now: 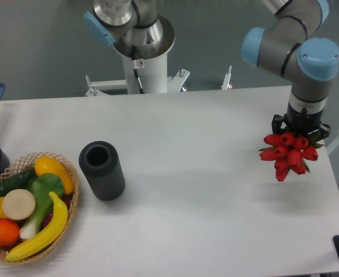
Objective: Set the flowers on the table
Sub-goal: 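Move the gripper holding the red tulips down toward the table surface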
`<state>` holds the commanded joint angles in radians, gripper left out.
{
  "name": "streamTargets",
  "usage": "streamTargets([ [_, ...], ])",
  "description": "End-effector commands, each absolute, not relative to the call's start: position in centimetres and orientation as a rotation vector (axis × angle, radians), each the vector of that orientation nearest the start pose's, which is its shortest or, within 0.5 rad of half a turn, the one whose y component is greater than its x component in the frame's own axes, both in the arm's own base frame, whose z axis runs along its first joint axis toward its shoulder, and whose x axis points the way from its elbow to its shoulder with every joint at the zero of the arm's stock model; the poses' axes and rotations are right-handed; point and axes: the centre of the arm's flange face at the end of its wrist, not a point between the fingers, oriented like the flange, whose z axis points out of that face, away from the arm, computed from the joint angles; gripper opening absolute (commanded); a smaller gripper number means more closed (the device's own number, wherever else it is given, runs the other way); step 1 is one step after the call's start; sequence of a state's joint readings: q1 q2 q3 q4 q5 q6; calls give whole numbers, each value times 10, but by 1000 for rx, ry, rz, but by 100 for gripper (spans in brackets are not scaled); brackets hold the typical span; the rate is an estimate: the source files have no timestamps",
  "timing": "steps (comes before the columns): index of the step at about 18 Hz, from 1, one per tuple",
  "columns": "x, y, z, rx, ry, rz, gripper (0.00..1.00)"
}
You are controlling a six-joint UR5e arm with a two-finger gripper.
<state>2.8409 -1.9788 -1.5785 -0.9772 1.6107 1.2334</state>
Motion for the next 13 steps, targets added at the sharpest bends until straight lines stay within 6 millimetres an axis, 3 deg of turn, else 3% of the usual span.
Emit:
streamTargets([
  [4,-564,337,307,-3113,-15,262,19],
  [9,-548,372,277,-3117,-76,214,20],
  [11,-543,382,270,-3118,-47,199,28],
  [13,-537,390,266,-3118,-25,185,42],
])
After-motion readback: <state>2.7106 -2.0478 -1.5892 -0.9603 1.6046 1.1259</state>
